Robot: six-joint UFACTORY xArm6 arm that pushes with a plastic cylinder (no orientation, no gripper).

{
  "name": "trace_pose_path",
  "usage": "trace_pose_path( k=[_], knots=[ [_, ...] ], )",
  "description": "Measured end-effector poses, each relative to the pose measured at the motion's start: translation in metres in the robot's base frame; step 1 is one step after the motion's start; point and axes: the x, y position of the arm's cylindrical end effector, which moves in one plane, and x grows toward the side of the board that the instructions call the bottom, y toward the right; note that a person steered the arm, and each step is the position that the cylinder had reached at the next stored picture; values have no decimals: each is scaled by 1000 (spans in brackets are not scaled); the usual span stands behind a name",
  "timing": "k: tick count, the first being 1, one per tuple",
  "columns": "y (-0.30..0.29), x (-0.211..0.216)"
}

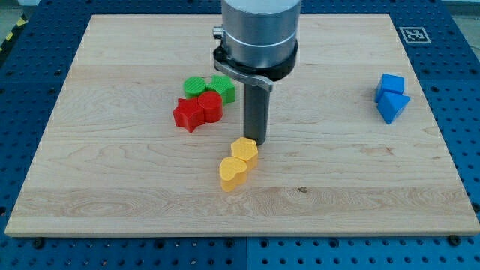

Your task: Slide the yellow hexagon left a bit

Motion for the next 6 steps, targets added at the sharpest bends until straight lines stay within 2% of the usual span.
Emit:
trace_pose_path(
  k=[1, 2, 6],
  knots=[
    [33, 18],
    [39, 27],
    [-27, 31]
  ],
)
